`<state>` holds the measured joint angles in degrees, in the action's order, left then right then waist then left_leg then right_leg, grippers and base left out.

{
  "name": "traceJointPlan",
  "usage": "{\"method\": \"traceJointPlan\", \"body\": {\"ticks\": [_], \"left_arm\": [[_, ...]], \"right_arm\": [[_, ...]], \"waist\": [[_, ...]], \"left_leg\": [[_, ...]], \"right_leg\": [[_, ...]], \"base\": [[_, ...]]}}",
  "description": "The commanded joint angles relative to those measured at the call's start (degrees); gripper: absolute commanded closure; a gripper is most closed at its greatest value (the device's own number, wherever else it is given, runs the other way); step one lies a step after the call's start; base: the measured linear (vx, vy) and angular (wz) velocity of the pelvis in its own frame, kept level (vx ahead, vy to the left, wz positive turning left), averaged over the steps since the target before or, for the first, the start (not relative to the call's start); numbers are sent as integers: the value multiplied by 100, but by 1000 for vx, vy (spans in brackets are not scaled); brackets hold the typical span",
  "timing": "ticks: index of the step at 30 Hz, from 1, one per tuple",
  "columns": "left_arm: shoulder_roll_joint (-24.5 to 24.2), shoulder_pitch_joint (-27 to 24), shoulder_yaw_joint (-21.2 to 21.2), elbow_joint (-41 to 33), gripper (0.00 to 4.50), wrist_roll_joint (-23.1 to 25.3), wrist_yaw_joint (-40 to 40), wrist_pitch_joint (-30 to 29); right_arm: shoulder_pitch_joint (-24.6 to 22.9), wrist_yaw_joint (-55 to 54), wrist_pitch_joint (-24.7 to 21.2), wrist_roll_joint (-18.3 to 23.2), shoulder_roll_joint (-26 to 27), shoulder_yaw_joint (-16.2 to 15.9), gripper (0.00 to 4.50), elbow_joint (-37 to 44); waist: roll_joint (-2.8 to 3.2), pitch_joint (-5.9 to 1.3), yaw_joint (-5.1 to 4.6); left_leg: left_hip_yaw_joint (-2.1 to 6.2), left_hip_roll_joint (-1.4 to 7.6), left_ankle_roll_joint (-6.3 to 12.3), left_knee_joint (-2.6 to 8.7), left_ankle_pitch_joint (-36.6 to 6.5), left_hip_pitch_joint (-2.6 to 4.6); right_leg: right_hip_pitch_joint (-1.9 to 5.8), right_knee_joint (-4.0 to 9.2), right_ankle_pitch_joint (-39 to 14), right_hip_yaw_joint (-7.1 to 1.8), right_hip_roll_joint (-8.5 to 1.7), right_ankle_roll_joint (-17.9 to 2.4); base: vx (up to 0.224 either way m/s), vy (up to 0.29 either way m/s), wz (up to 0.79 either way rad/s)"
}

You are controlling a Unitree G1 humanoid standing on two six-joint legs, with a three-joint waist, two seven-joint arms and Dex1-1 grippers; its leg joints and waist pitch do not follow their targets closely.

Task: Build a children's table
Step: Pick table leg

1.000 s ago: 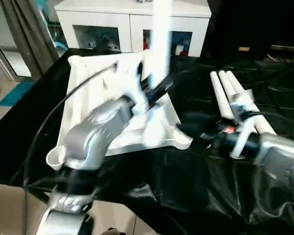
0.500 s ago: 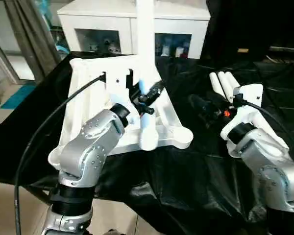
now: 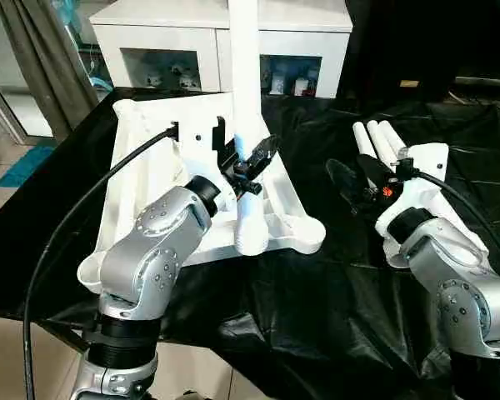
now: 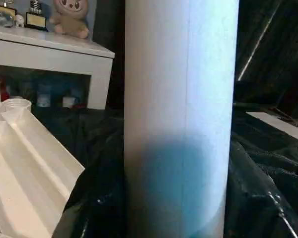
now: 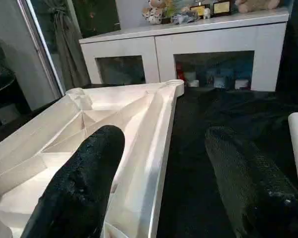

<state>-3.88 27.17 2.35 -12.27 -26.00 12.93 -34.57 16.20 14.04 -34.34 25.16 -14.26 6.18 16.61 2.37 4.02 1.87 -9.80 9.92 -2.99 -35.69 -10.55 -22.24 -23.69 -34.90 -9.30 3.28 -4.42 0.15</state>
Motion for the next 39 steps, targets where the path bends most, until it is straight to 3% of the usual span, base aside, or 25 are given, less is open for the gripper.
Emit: {"method": "traceJointPlan", "body": {"ticks": [1,11,39], "left_arm": [[-4,-4,-17,-114,262,45,-31,23],[-4,-4,-17,-114,262,45,-31,23],[-4,-4,-17,-114,262,45,-31,23]], "right_arm": [[60,-22,22,0,7,12,148,-31],[60,-22,22,0,7,12,148,-31],[60,-22,22,0,7,12,148,-31]], "waist": [[-40,-446,-4],[-38,-461,0],[-36,-459,-1]], "left_leg": [[81,170,43,431,-1352,53],[82,176,69,428,-1220,44],[80,174,56,426,-1273,53]], "right_leg": [[279,530,-2220,-186,-241,-551],[292,495,-1938,-190,-239,-636],[286,508,-2033,-190,-239,-614]], "base": [[0,0,0],[0,0,0],[0,0,0]]}}
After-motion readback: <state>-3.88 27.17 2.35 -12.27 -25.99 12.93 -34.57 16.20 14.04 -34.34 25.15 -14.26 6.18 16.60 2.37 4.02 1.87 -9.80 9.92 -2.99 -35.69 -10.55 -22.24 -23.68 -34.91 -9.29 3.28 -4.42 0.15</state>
